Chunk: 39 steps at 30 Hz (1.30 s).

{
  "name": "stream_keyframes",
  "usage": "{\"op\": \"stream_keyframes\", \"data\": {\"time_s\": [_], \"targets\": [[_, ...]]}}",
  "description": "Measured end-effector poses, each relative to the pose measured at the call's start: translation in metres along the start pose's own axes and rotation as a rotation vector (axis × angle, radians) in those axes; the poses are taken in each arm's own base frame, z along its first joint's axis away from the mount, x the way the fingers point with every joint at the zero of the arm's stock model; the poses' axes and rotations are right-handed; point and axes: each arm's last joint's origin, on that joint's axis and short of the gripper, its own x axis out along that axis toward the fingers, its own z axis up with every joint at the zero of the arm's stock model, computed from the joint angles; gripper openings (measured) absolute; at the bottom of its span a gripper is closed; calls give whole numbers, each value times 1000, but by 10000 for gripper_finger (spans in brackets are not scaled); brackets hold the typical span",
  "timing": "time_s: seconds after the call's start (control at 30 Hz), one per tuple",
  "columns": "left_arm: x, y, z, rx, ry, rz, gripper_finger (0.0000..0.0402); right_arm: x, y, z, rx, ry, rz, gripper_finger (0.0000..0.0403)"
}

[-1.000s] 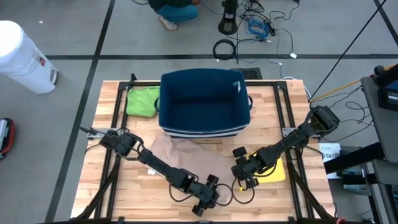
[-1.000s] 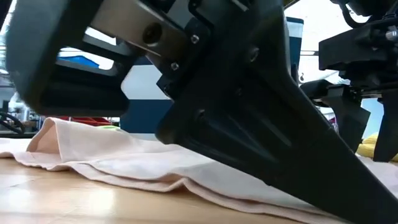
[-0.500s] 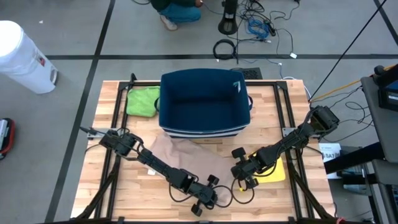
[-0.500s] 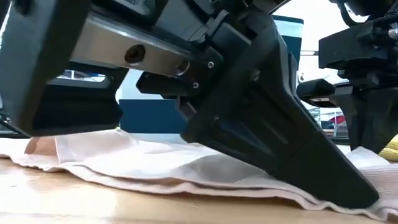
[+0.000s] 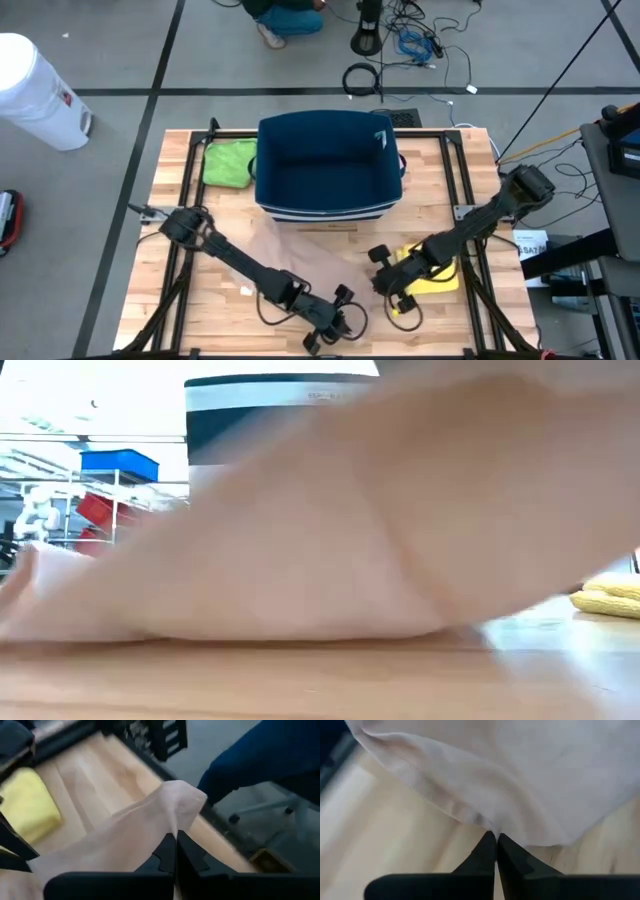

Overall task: Fold towel
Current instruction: Fold the light brown towel

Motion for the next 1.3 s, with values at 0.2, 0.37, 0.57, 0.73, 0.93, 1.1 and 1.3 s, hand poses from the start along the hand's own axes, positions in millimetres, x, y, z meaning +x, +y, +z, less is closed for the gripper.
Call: {"op": "stream_keyframes", "data": {"time_s": [0.2, 0.37, 0.57, 0.73, 0.93, 1.1, 1.3], "targets": [[-57, -6, 48, 64, -127, -3, 1, -56, 14, 26, -122, -321, 51, 0], [-110, -10, 82, 141, -255, 10, 1, -112, 20, 40, -254, -626, 78, 0], [-168, -10, 114, 263, -438, 97, 1, -168, 25, 49, -463, -987, 121, 0], [-195, -4, 124, 346, -511, 171, 0, -185, 22, 50, -563, -1089, 56, 0], [-197, 3, 124, 434, -492, 252, 0, -201, 17, 64, -669, -1130, -37, 0], [-198, 10, 122, 491, -346, 492, 0, -220, 4, 77, -666, -1047, -215, 0], [-200, 26, 117, 571, -131, 748, 0, -245, -17, 86, -636, -931, -325, 0]]}}
